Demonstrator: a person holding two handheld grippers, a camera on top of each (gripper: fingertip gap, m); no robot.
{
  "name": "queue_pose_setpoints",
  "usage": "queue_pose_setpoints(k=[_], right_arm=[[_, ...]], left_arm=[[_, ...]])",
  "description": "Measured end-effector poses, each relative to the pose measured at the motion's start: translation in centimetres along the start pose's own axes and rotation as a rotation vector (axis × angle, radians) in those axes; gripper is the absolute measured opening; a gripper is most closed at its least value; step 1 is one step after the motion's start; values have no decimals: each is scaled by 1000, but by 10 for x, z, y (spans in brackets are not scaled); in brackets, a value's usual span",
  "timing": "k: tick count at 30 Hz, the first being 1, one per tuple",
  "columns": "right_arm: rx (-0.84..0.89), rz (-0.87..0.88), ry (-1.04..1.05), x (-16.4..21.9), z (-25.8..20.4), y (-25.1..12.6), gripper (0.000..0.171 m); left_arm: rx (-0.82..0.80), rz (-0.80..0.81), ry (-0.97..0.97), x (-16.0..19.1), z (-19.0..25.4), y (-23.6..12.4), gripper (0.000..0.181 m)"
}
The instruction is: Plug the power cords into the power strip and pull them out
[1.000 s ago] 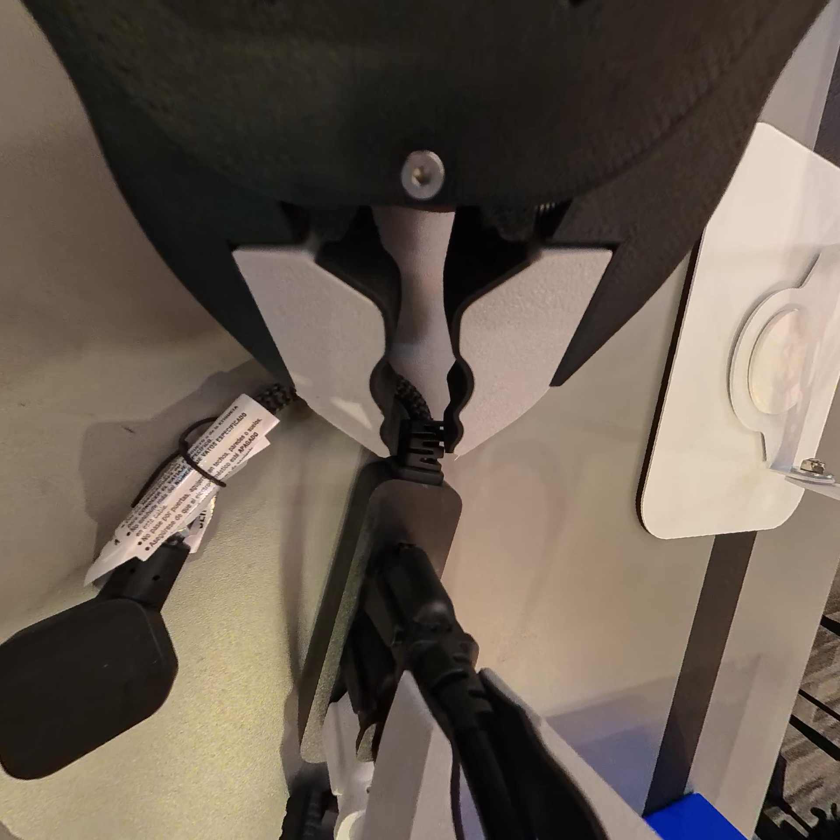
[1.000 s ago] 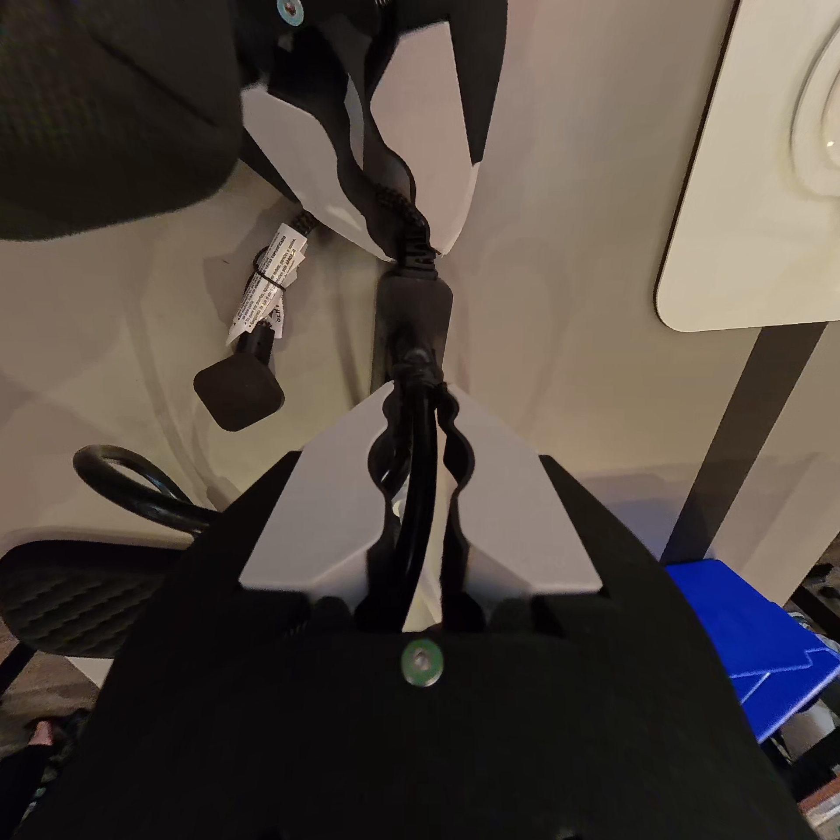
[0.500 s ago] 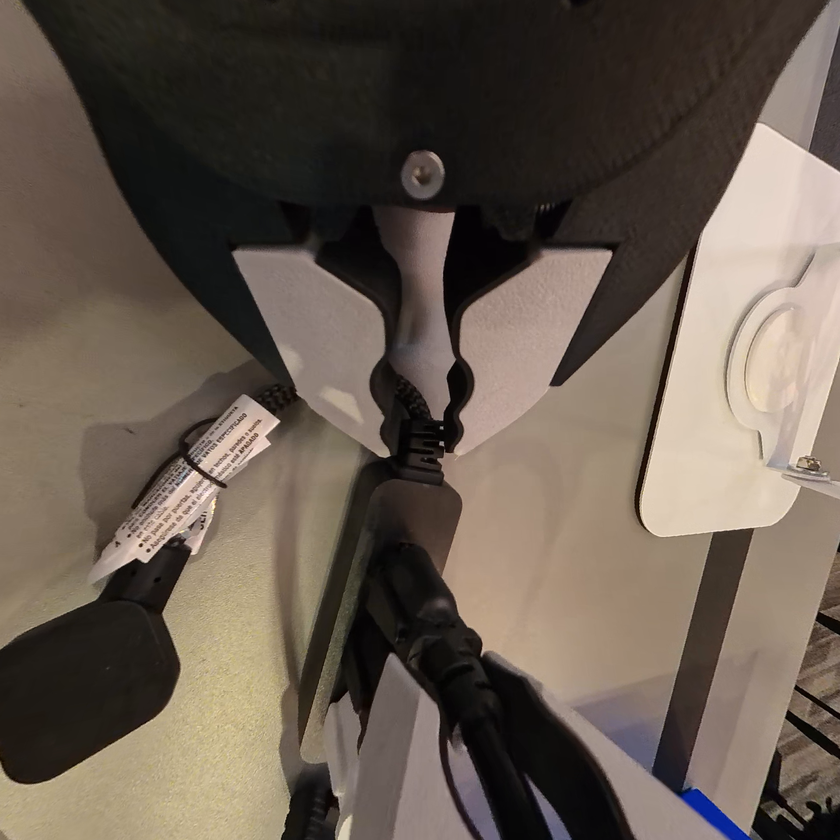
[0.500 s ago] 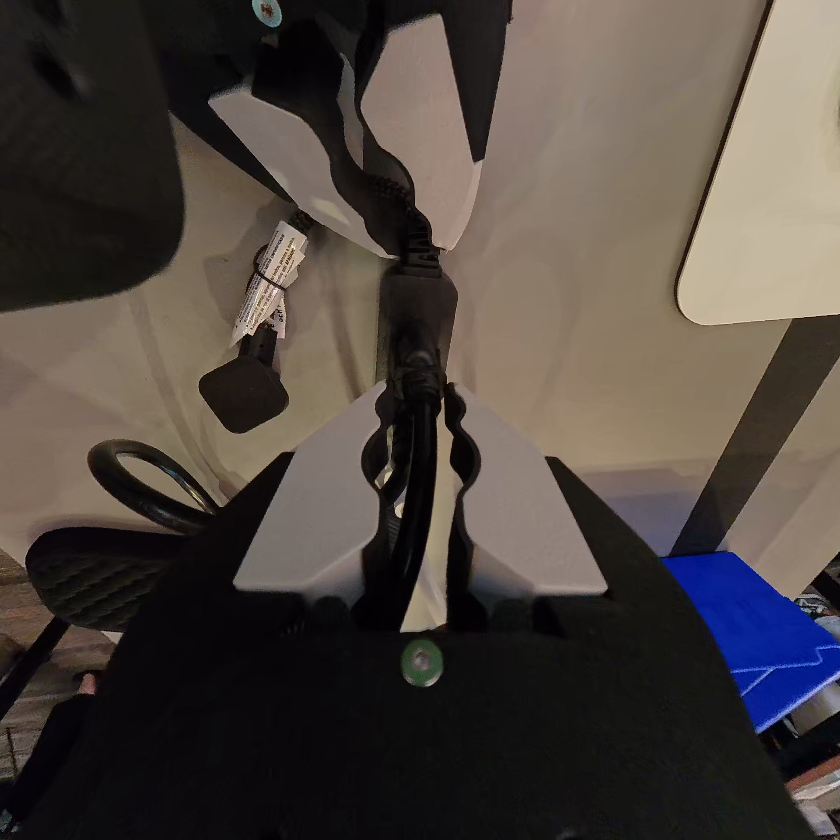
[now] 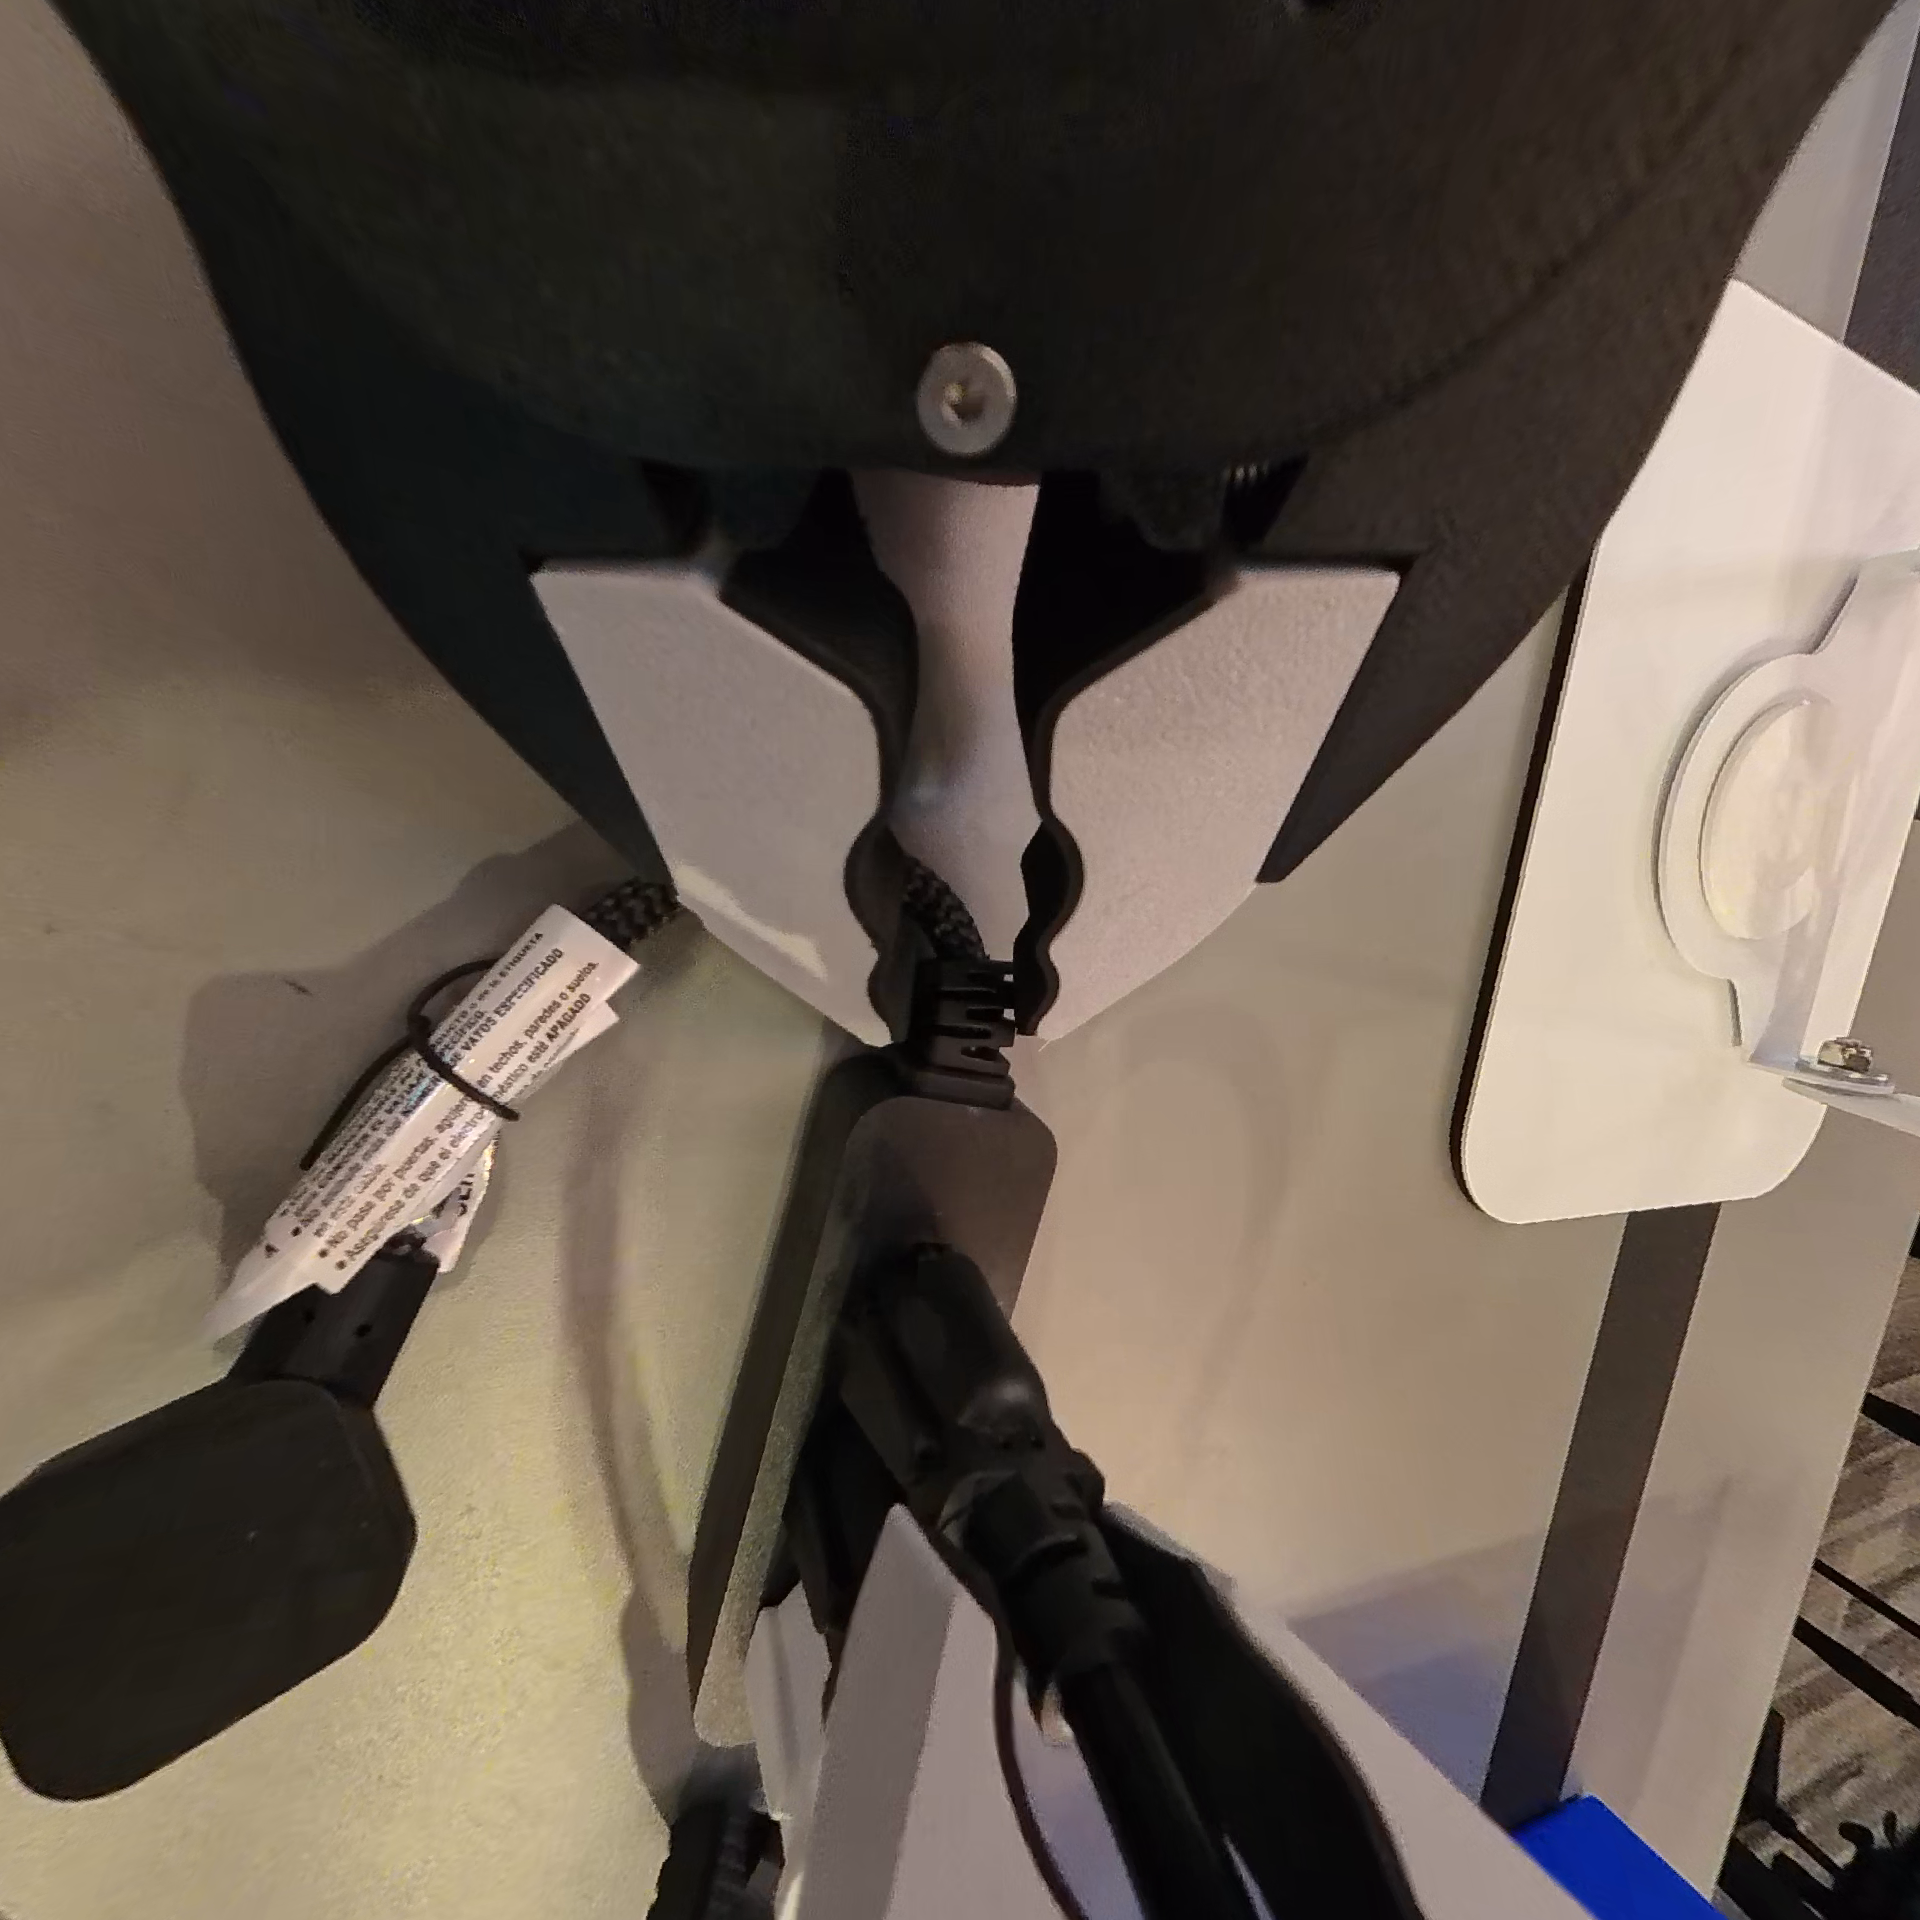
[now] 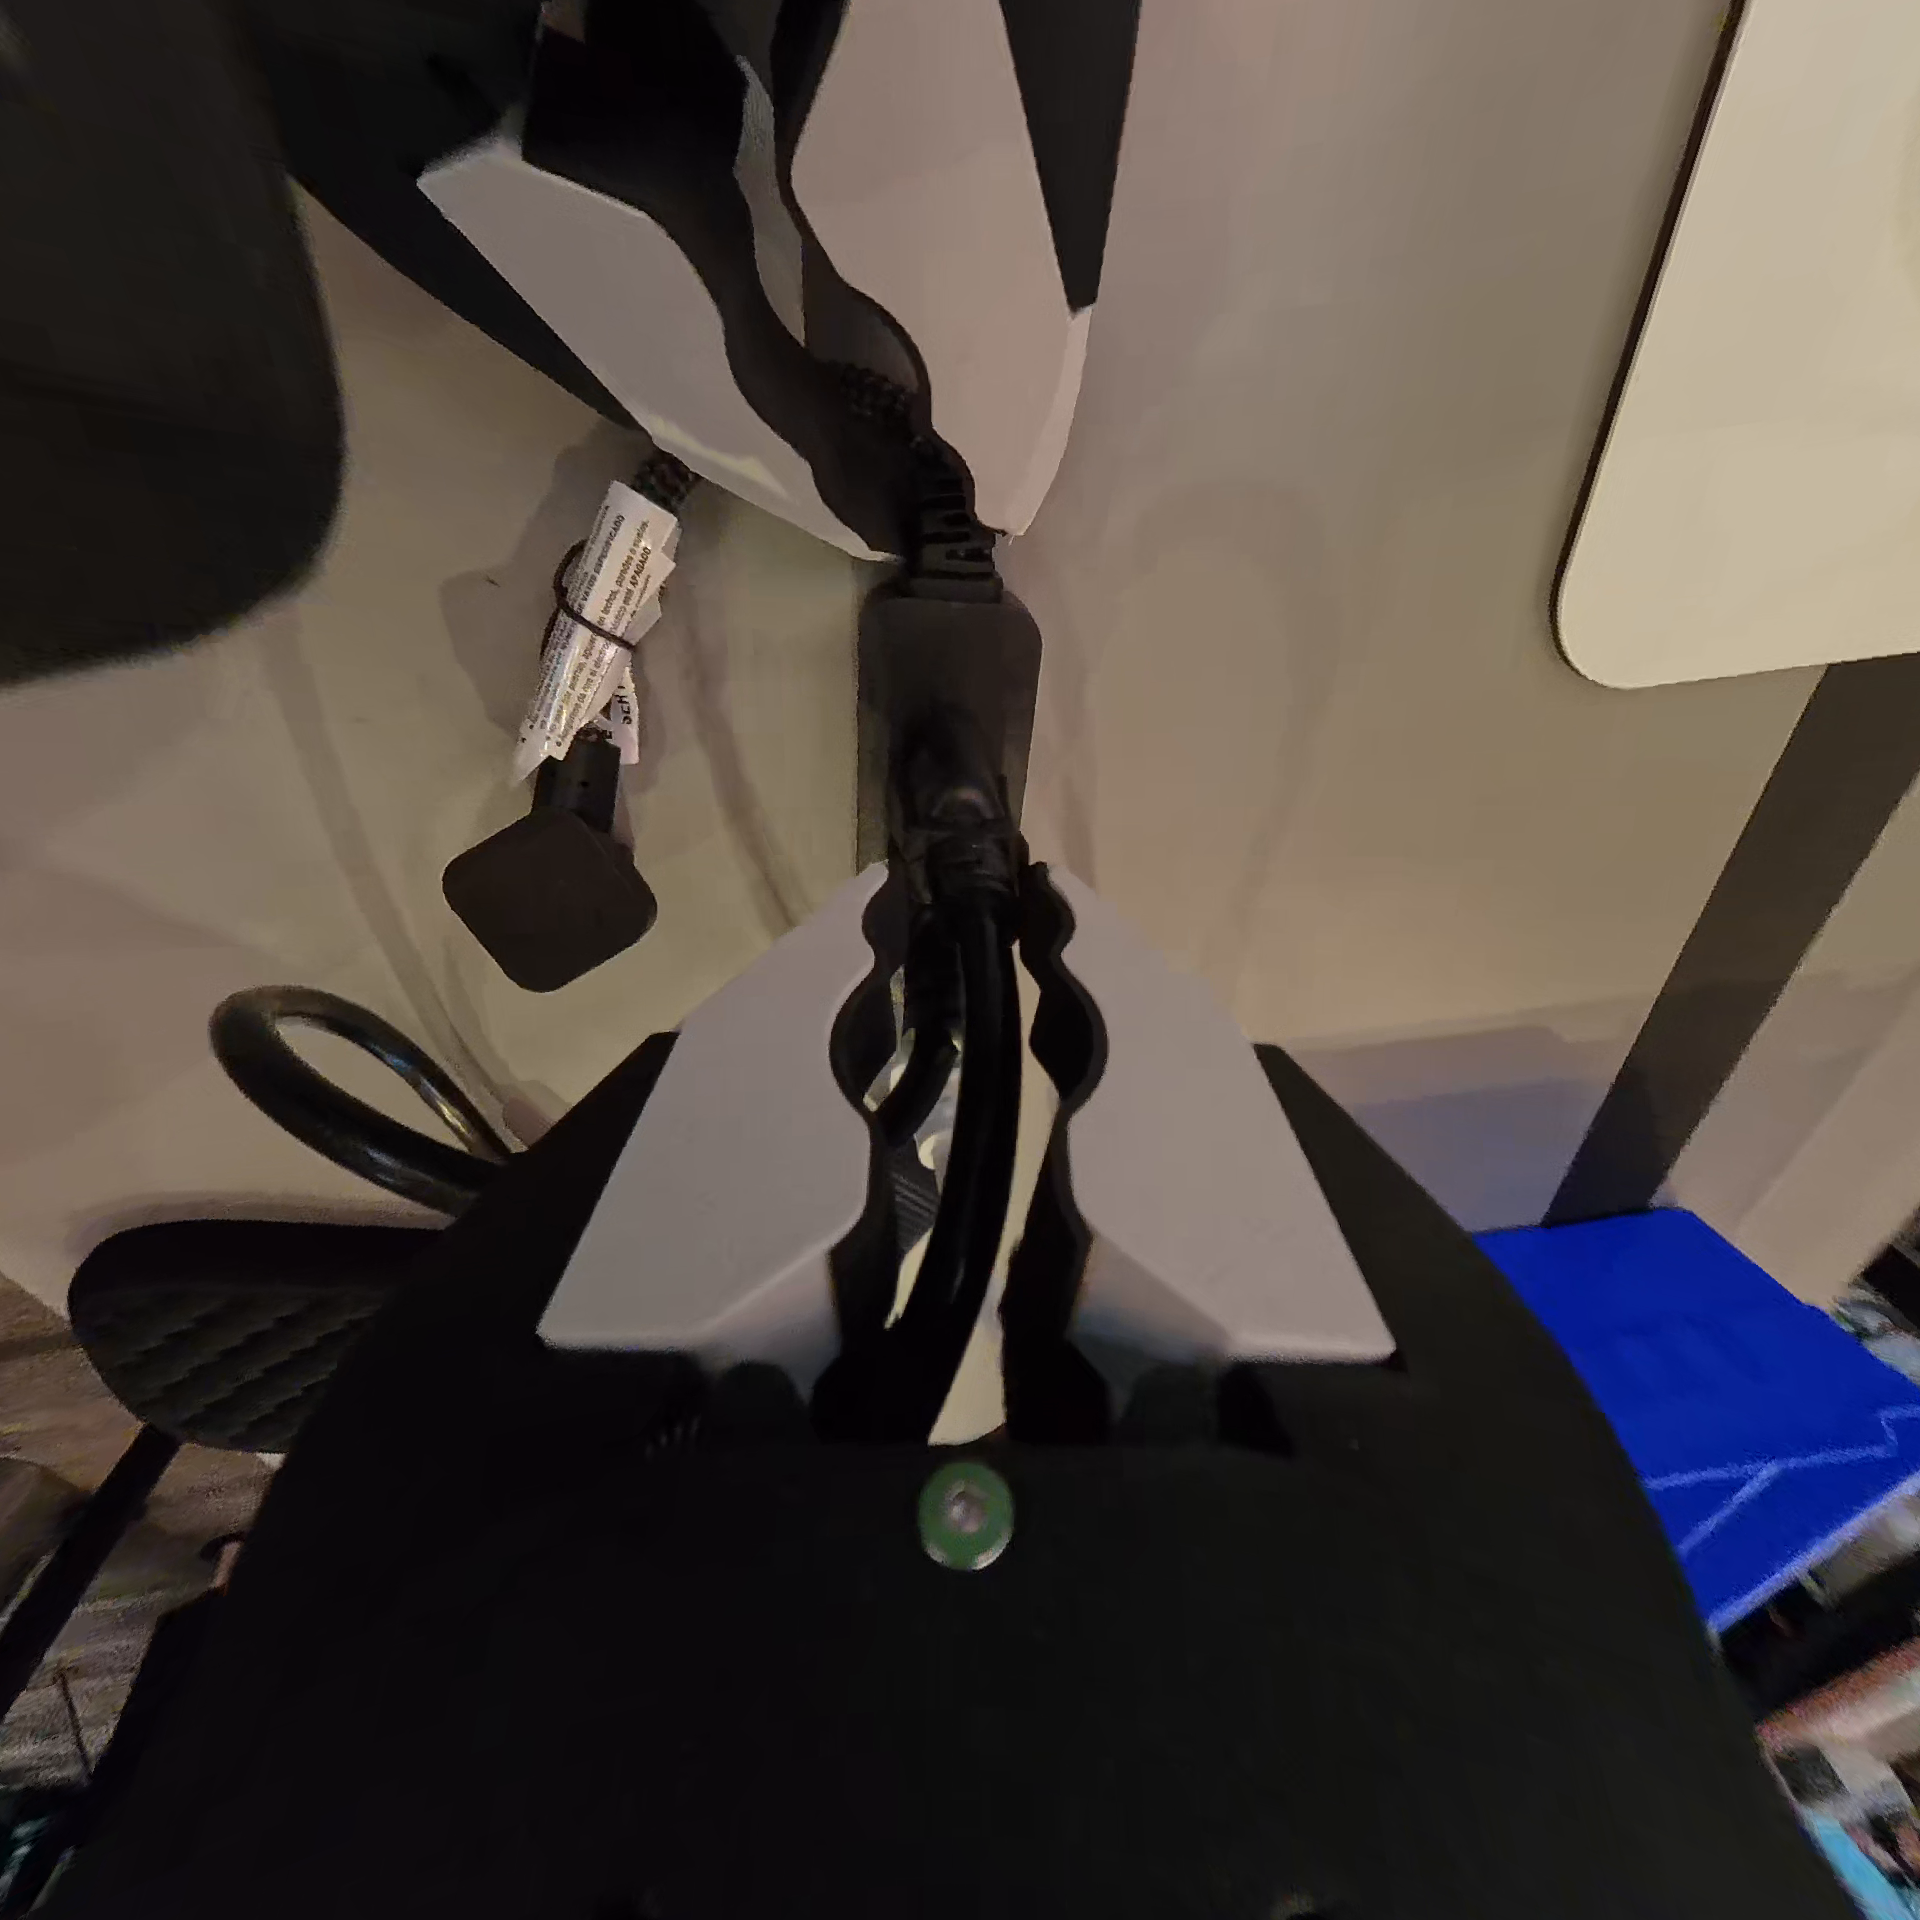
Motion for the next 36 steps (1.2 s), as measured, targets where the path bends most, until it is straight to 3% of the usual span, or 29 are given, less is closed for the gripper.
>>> queue_pose_setpoints(k=[10, 20, 22, 24, 26, 28, 32, 36], right_arm=[[54, -35, -23, -2, -6, 8, 20], [-25, -6, -24, -3, 1, 7, 20], [-2, 4, -4, -3, 5, 4, 32], [-16, 113, 23, -6, 8, -8, 35], [20, 190, 58, -6, 15, -28, 50], [47, 272, 49, -5, 15, -53, 50], [85, 292, 19, 6, 4, -83, 57], [80, 183, 8, 22, -2, -63, 62]], left_arm=[[-6, 1, 5, 0, 0, 0, 18], [-7, 3, 6, 0, 0, 0, 18], [-6, 7, 7, 0, 0, 0, 18], [-1, 5, 2, 0, 0, 0, 18], [-2, 7, 2, 0, 0, 0, 18], [-7, 7, 7, 0, 0, 0, 18], [9, 11, 6, -1, 1, -1, 18], [9, 16, 10, -2, 3, -1, 18]])
Point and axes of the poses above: each gripper's, where its closed fingertips meet, y out along the fingers, x out of its underside, z = x × y across the jaws, the point moved 7 cm from there along -y, back along the fingers, and after that the axes turned 1 degree about -z, right-handed, at the moved point
